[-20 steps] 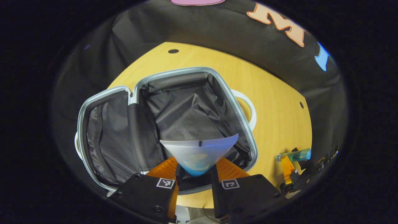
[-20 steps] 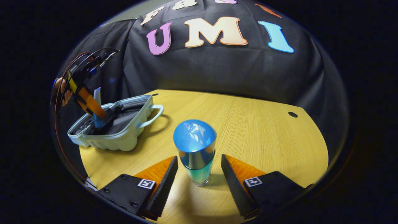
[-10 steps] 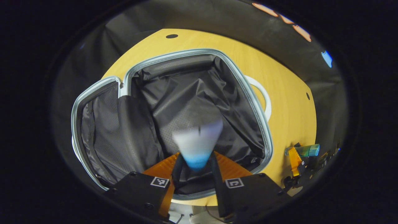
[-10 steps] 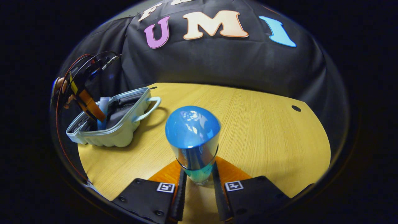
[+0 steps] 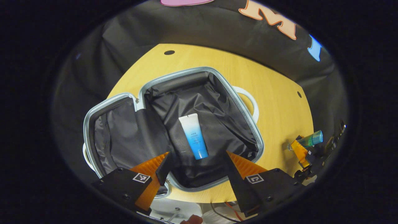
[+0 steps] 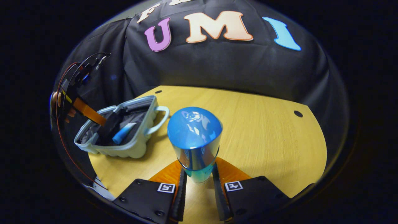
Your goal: First open the suitcase, pack the skin care products into it, and then close the suitcase.
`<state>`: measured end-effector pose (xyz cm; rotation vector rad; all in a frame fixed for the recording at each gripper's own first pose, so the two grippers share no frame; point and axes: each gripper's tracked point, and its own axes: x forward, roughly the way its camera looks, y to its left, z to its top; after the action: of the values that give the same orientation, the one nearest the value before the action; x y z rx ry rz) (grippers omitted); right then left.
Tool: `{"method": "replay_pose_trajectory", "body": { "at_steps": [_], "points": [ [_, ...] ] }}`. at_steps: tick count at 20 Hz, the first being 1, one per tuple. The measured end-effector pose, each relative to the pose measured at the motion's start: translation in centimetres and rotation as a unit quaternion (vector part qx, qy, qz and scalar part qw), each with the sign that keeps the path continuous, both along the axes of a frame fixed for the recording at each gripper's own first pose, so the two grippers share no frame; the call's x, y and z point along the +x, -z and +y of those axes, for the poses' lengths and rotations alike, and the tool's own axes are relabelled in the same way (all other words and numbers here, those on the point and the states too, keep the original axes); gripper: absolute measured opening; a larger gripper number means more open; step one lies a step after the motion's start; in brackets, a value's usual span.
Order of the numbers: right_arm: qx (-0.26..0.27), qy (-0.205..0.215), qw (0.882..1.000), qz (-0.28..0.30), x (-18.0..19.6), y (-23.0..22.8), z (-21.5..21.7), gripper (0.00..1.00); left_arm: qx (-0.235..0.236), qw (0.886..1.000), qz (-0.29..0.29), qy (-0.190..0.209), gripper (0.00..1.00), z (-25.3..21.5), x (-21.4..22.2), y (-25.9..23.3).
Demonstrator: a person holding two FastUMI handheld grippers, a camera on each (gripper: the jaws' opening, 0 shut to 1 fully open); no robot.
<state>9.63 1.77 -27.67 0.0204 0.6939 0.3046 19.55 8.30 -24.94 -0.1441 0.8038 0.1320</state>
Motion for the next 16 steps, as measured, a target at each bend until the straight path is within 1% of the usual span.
{"method": "replay_pose_trajectory", "body": {
  "at_steps": [1,2,3,5,7,9,11,13,16],
  "points": [
    [0.010,-0.009,1.000,-0.003,0.3,-1.2,1.3,0.41,-0.003,1.000,-0.006,-0.004,0.95,0.4,-0.7,-0.5],
    [0.022,-0.020,1.000,-0.004,0.6,-2.4,2.8,0.43,-0.007,1.000,-0.013,-0.009,0.95,1.1,-1.3,-0.9],
    [0.033,-0.035,0.999,-0.003,0.9,-3.3,4.4,0.43,-0.011,1.000,-0.021,-0.017,0.95,1.8,-2.1,-1.3],
    [0.046,-0.075,0.996,0.005,1.2,-4.6,8.2,0.44,-0.017,0.999,-0.033,-0.034,0.95,3.5,-3.5,-2.1],
    [0.046,-0.121,0.991,0.020,1.2,-4.7,11.9,0.43,-0.016,0.997,-0.044,-0.056,0.95,5.9,-5.0,-2.8],
    [0.046,-0.162,0.985,0.044,0.9,-3.7,15.5,0.43,-0.021,0.995,-0.055,-0.082,0.95,8.5,-6.8,-3.3],
    [0.045,-0.193,0.977,0.072,0.7,-2.3,18.9,0.43,-0.031,0.992,-0.064,-0.109,0.95,10.9,-8.3,-3.6],
    [0.036,-0.211,0.971,0.108,0.7,-0.5,21.1,0.43,-0.040,0.988,-0.068,-0.131,0.95,13.0,-10.1,-3.8],
    [0.020,-0.221,0.961,0.166,0.4,2.5,23.1,0.41,-0.049,0.983,-0.070,-0.159,0.95,16.1,-12.2,-3.5]
  ]
}}
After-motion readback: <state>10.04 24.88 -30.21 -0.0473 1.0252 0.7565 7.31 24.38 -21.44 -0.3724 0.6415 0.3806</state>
